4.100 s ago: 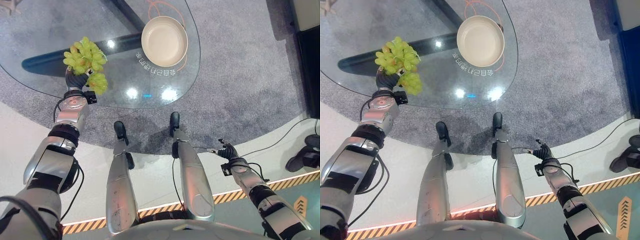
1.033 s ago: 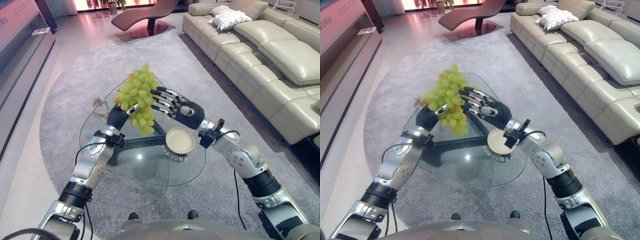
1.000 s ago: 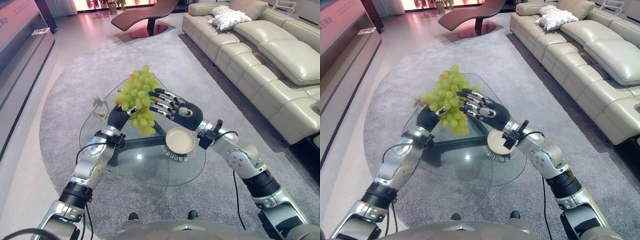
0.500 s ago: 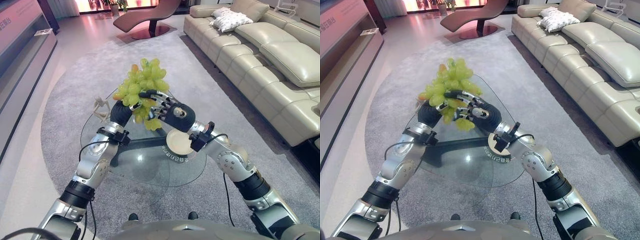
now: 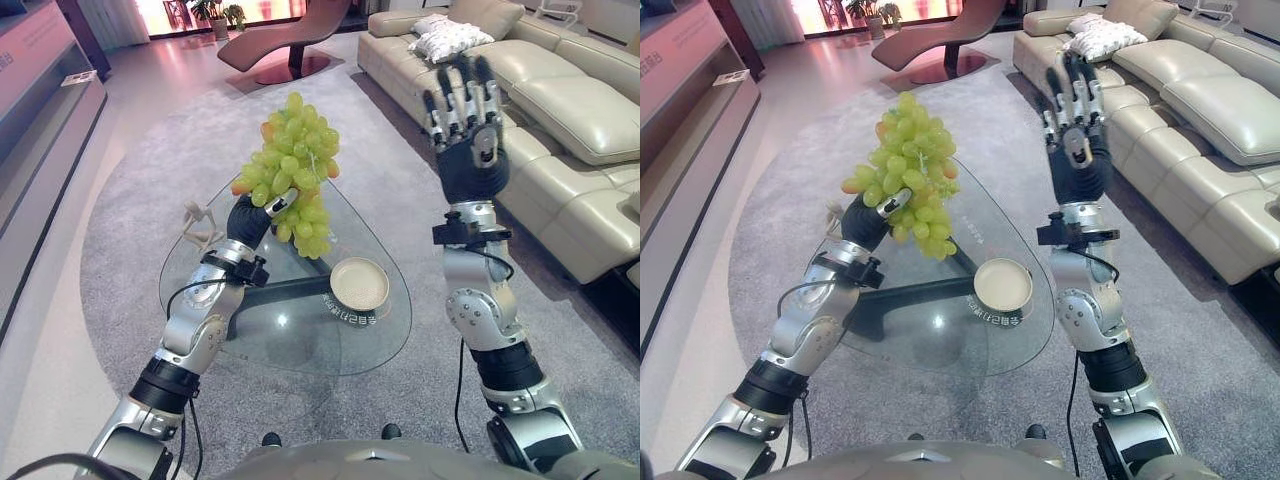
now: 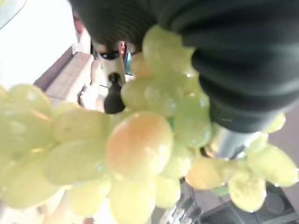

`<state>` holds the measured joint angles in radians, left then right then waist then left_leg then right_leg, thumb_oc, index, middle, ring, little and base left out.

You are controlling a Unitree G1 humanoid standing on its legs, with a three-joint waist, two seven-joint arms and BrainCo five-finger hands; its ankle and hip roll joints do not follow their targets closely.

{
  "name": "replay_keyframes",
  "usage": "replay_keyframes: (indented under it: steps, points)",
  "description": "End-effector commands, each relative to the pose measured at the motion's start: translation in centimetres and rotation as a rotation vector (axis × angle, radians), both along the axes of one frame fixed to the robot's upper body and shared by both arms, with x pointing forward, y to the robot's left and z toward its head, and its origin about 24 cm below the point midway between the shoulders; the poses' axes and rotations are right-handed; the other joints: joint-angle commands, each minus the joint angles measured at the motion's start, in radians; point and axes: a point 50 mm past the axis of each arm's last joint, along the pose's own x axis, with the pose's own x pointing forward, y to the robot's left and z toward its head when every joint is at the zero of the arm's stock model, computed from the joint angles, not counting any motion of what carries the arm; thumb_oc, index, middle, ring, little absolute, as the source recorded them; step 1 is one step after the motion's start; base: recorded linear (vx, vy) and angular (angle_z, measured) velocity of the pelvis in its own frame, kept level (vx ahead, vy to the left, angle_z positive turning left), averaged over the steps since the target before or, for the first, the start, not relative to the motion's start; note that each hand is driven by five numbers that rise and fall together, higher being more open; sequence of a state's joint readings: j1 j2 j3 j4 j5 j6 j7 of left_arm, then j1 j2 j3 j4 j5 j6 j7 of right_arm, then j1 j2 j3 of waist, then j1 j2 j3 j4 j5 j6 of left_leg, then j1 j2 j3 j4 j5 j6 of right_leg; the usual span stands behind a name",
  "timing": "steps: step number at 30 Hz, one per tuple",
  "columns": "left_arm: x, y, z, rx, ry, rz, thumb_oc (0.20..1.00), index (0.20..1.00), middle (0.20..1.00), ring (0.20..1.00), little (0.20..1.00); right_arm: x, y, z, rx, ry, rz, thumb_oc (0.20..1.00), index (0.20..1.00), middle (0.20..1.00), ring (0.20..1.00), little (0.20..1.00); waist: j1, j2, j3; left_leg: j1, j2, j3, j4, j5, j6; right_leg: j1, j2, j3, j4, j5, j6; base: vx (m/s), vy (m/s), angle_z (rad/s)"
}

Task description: Pick up fruits into the plate

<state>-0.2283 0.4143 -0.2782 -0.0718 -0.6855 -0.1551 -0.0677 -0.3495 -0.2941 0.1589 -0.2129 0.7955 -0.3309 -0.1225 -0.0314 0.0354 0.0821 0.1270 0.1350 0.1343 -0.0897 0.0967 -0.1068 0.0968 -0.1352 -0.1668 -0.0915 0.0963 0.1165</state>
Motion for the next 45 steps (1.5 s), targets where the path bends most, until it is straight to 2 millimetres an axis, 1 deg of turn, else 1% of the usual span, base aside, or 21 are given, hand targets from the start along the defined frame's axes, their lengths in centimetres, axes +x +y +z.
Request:
replay_keyframes:
  steps: [1,3,6,11,12,13,15,17,19,22,26,29,32,33,34,35,36,40,45]
  points:
    - [0.9,0.0,5.2,-0.008,-0.234,-0.003,0.200,0.200,0.200,0.200,0.200,-0.4,-1.1,1.9,0.070,-0.090,-0.061,1.000,1.000,1.000,1.000,1.000,0.010,-0.026,-0.002,0.012,-0.025,0.027,0.047,-0.158,0.026,0.049,-0.037,-0.062,0.060,-0.125,0.016,0.00,0.000,0.00]
    - [0.9,0.1,5.3,-0.008,-0.239,-0.009,0.200,0.200,0.200,0.200,0.200,-0.1,-1.3,1.2,0.079,-0.051,-0.067,1.000,1.000,1.000,1.000,1.000,0.010,-0.026,-0.002,0.012,-0.025,0.027,0.046,-0.158,0.027,0.049,-0.037,-0.063,0.060,-0.125,0.016,0.00,0.000,0.00]
    - [0.7,-0.1,5.7,0.001,-0.269,-0.035,0.200,0.200,0.200,0.200,0.200,0.8,-1.3,-0.9,0.066,0.080,-0.046,1.000,1.000,1.000,1.000,1.000,0.010,-0.027,-0.002,0.010,-0.026,0.026,0.046,-0.156,0.027,0.048,-0.038,-0.063,0.059,-0.124,0.015,0.00,0.000,0.00]
    - [0.3,-0.4,6.2,0.006,-0.311,-0.065,0.200,0.200,0.200,0.200,0.200,1.6,-0.7,-3.9,0.030,0.246,-0.001,1.000,1.000,1.000,1.000,1.000,0.010,-0.028,0.000,0.011,-0.025,0.027,0.043,-0.153,0.026,0.047,-0.039,-0.064,0.059,-0.123,0.015,0.00,0.000,0.00]
    - [0.2,-0.5,6.4,0.014,-0.326,-0.073,0.200,0.200,0.200,0.200,0.200,1.9,-0.6,-4.9,0.015,0.297,0.010,1.000,1.000,1.000,1.000,1.000,0.010,-0.029,0.000,0.011,-0.024,0.027,0.043,-0.153,0.026,0.048,-0.039,-0.064,0.058,-0.123,0.015,0.00,0.000,0.00]
    - [0.2,-0.5,6.4,0.015,-0.327,-0.074,0.200,0.200,0.200,0.200,0.200,1.9,-0.6,-5.0,0.013,0.303,0.012,1.000,1.000,1.000,1.000,1.000,0.010,-0.029,0.000,0.011,-0.024,0.027,0.043,-0.153,0.025,0.048,-0.039,-0.064,0.058,-0.123,0.015,0.00,0.000,0.00]
    - [0.0,-0.8,6.8,0.028,-0.352,-0.091,0.200,0.200,0.200,0.200,0.200,2.2,-0.3,-6.9,-0.033,0.403,0.035,1.000,1.000,1.000,1.000,1.000,0.012,-0.031,0.001,0.012,-0.024,0.026,0.041,-0.151,0.025,0.049,-0.040,-0.066,0.058,-0.123,0.015,0.00,0.000,0.00]
    - [-0.1,-0.7,7.0,0.037,-0.363,-0.096,0.200,0.200,0.200,0.200,0.200,2.3,-0.2,-7.6,-0.045,0.444,0.062,1.000,1.000,1.000,1.000,1.000,0.012,-0.032,0.002,0.012,-0.025,0.025,0.040,-0.151,0.025,0.049,-0.040,-0.066,0.058,-0.122,0.015,0.00,0.000,0.00]
    - [-0.2,-0.8,7.3,0.059,-0.375,-0.113,0.200,0.200,0.200,0.200,0.200,2.6,0.1,-8.9,-0.090,0.517,0.115,1.000,1.000,1.000,1.000,1.000,0.015,-0.034,0.002,0.014,-0.025,0.023,0.036,-0.149,0.025,0.050,-0.040,-0.069,0.057,-0.121,0.015,0.00,0.000,0.00]
    - [-0.2,-1.0,7.6,0.080,-0.377,-0.129,0.200,0.200,0.200,0.200,0.200,2.6,0.9,-9.6,-0.159,0.563,0.189,1.000,1.000,1.000,1.000,1.000,0.017,-0.037,0.005,0.013,-0.025,0.021,0.034,-0.147,0.023,0.050,-0.040,-0.070,0.057,-0.122,0.015,0.00,0.000,0.00]
    - [0.1,-0.9,7.2,0.091,-0.322,-0.149,0.200,0.200,0.200,0.200,0.200,2.3,1.7,-9.7,-0.233,0.559,0.315,1.000,1.000,1.000,1.000,1.000,0.018,-0.042,0.009,0.014,-0.023,0.021,0.032,-0.146,0.022,0.050,-0.039,-0.071,0.056,-0.121,0.016,0.00,0.000,0.00]
    - [0.5,-0.6,6.3,0.115,-0.284,-0.118,0.200,0.200,0.200,0.200,0.200,1.9,2.8,-8.6,-0.283,0.495,0.400,1.000,1.000,1.000,1.000,1.000,0.016,-0.045,0.013,0.017,-0.022,0.022,0.030,-0.145,0.022,0.050,-0.037,-0.069,0.055,-0.121,0.017,-0.01,-0.006,0.01]
    - [0.7,-0.3,5.4,0.126,-0.244,-0.117,0.200,0.200,0.200,0.200,0.200,1.3,3.8,-6.9,-0.327,0.424,0.504,1.000,1.000,1.000,1.000,1.000,0.014,-0.049,0.014,0.018,-0.020,0.022,0.030,-0.145,0.021,0.050,-0.035,-0.063,0.054,-0.121,0.018,0.00,0.000,0.00]
    - [0.7,-0.3,5.3,0.126,-0.242,-0.117,0.200,0.200,0.200,0.200,0.200,1.3,4.0,-6.8,-0.330,0.421,0.515,1.000,1.000,1.000,1.000,1.000,0.014,-0.049,0.014,0.019,-0.020,0.023,0.031,-0.145,0.021,0.050,-0.035,-0.063,0.054,-0.121,0.018,0.00,0.000,0.00]
    - [0.7,-0.4,5.1,0.127,-0.233,-0.118,0.200,0.200,0.200,0.200,0.200,1.0,4.4,-6.5,-0.340,0.411,0.565,1.000,1.000,1.000,1.000,1.000,0.013,-0.050,0.014,0.020,-0.021,0.022,0.030,-0.145,0.021,0.052,-0.034,-0.061,0.053,-0.121,0.018,0.00,0.000,0.00]
    - [0.7,-0.4,5.1,0.127,-0.233,-0.118,0.200,0.200,0.200,0.200,0.200,1.0,4.4,-6.5,-0.340,0.411,0.565,1.000,1.000,1.000,1.000,1.000,0.013,-0.050,0.014,0.020,-0.021,0.022,0.030,-0.145,0.021,0.052,-0.034,-0.061,0.053,-0.121,0.018,0.00,0.000,0.00]
    - [0.8,-0.5,5.0,0.130,-0.226,-0.124,0.200,0.200,0.200,0.200,0.200,0.7,4.9,-6.4,-0.363,0.400,0.613,1.000,1.000,1.000,1.000,1.000,0.013,-0.051,0.013,0.021,-0.021,0.022,0.029,-0.146,0.021,0.053,-0.034,-0.061,0.052,-0.121,0.019,0.00,0.000,0.00]
    - [0.9,-1.2,4.6,0.143,-0.203,-0.158,0.200,0.200,0.200,0.200,0.200,-0.1,6.4,-5.8,-0.423,0.365,0.715,1.000,1.000,1.000,1.000,1.000,0.014,-0.054,0.013,0.020,-0.022,0.022,0.033,-0.147,0.021,0.054,-0.035,-0.060,0.049,-0.118,0.020,0.00,0.000,0.00]
    - [1.1,-2.0,3.9,0.152,-0.160,-0.189,0.200,0.200,0.200,0.200,0.200,-0.7,7.9,-5.2,-0.468,0.323,0.791,1.000,1.000,1.000,1.000,1.000,0.013,-0.057,0.016,0.025,-0.021,0.023,0.034,-0.148,0.022,0.057,-0.033,-0.054,0.048,-0.117,0.022,0.00,0.000,0.00]
